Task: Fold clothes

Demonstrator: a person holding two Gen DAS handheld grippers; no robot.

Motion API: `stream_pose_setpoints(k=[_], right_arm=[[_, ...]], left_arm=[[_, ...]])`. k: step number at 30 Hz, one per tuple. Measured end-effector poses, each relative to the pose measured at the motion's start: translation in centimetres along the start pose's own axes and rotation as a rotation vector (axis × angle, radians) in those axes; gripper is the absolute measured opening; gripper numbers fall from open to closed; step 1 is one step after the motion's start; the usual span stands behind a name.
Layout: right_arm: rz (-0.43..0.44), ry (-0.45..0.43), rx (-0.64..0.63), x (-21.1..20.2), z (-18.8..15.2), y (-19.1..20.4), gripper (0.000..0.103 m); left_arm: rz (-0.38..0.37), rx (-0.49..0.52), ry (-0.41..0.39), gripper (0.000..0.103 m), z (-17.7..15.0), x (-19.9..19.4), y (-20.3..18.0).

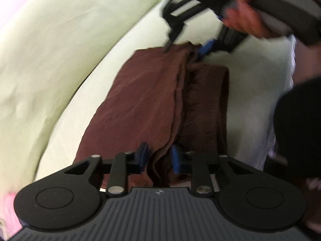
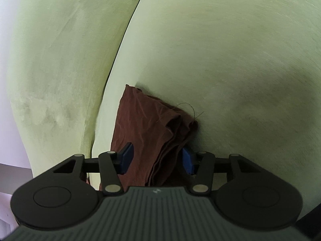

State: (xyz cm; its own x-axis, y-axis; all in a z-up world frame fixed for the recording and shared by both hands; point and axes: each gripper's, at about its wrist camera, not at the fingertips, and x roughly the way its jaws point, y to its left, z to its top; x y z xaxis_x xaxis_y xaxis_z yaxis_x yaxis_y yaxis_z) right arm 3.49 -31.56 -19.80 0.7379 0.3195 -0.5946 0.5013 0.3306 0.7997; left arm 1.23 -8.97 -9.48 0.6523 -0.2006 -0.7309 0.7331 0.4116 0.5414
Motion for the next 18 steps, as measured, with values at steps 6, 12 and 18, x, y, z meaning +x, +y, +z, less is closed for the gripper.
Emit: stream_pose_setpoints(k=[6, 12, 18], right_arm=[[-0.031, -0.014, -0.055, -0.2, 0.3, 0.5, 0.006], [-0.018, -0.025, -0.127, -1.3, 0.4, 2.1, 0.005], [-0.031, -0.031, -0.186, -4.4, 0.3, 3.1, 0.004]], left_arm=[[0.020, 0.079, -0.012, 0.007, 0.1, -1.3, -0.8], [0.031, 0.097, -0.026, 0.003, 0.4, -3.2, -0.5], [0.007, 0.118, -0.041, 0.003, 0.4, -5.2, -1.1]])
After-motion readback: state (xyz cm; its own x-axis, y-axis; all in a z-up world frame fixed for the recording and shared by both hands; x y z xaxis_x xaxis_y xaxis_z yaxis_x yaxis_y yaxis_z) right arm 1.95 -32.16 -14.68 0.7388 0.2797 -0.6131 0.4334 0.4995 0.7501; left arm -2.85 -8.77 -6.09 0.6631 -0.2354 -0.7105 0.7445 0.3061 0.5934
